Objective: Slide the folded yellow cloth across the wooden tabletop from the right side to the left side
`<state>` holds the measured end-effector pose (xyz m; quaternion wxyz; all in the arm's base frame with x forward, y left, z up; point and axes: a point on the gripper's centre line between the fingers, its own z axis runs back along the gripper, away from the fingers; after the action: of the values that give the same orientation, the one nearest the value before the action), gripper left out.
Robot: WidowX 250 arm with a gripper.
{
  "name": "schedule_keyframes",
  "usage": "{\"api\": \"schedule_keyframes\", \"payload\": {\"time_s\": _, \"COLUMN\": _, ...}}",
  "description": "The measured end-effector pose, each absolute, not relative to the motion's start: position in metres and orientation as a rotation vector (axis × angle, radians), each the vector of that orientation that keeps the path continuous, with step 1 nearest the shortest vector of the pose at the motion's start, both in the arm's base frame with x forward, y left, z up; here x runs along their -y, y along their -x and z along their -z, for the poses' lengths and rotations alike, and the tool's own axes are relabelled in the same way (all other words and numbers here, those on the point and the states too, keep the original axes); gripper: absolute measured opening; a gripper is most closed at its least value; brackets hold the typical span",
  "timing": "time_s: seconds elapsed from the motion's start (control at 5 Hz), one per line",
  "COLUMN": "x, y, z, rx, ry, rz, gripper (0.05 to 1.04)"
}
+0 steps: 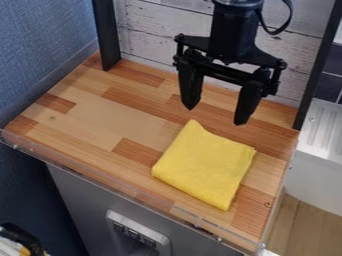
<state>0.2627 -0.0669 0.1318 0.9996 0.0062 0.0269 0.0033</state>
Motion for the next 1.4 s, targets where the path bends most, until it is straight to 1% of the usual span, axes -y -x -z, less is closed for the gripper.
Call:
{"api": "schedule_keyframes", "payload": {"time_s": 0.4, "x": 0.064, "y": -0.264, "z": -0.132, "rx": -0.053, "ry": -0.009, "rz": 0.085, "gripper": 0.994}}
{"api": "schedule_keyframes", "payload": {"time_s": 0.8, "x": 0.070, "y": -0.275, "z": -0.130, "rx": 0.016, "ry": -0.001, "rz": 0.193, "gripper": 0.995}}
{"api": "schedule_keyframes", "payload": {"time_s": 1.0, "x": 0.072, "y": -0.278, "z": -0.124, "rx": 0.016, "ry": -0.002, "rz": 0.242, "gripper": 0.997}}
{"api": "schedule_keyframes", "payload": {"time_s": 1.2, "x": 0.073, "y": -0.284, "z": -0.122, "rx": 0.019, "ry": -0.004, "rz": 0.300, "gripper": 0.947}}
{"api": "schedule_keyframes", "payload": {"time_s": 1.4, "x": 0.066, "y": -0.290, "z": -0.116, "rx": 0.031, "ry": -0.004, "rz": 0.332, "gripper": 0.670}}
